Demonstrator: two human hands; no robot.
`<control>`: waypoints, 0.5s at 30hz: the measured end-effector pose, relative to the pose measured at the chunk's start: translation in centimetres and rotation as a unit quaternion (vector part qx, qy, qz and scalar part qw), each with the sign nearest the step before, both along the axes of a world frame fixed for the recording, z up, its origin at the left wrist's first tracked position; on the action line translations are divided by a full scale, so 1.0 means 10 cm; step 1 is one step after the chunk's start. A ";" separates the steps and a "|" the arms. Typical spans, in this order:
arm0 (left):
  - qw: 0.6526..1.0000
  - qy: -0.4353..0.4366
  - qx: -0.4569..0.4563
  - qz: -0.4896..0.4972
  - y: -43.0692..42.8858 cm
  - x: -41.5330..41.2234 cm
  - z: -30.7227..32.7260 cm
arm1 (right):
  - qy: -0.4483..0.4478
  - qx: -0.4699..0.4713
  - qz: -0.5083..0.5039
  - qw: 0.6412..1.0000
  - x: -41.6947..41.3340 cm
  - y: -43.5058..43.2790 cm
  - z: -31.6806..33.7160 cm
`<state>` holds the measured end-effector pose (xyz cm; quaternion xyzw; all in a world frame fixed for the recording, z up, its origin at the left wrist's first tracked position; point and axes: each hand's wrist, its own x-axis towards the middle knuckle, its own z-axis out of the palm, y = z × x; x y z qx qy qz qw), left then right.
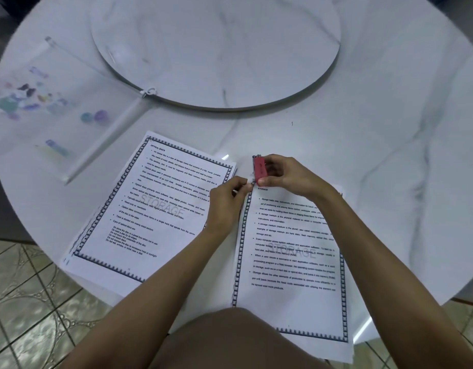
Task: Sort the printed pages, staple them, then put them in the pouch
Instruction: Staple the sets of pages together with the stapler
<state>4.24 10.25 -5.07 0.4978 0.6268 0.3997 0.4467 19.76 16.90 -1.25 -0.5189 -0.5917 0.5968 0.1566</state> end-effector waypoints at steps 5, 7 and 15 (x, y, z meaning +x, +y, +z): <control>1.000 0.008 -0.002 -0.001 0.00 0.01 0.03 | 0.007 0.017 -0.024 1.000 0.00 -0.06 -0.02; 1.000 0.013 -0.005 0.000 0.00 0.00 0.05 | 0.000 0.034 -0.026 0.999 0.00 -0.07 -0.02; 1.000 0.006 -0.004 -0.004 -0.01 -0.01 0.12 | 0.026 0.082 -0.056 0.995 0.02 -0.11 0.05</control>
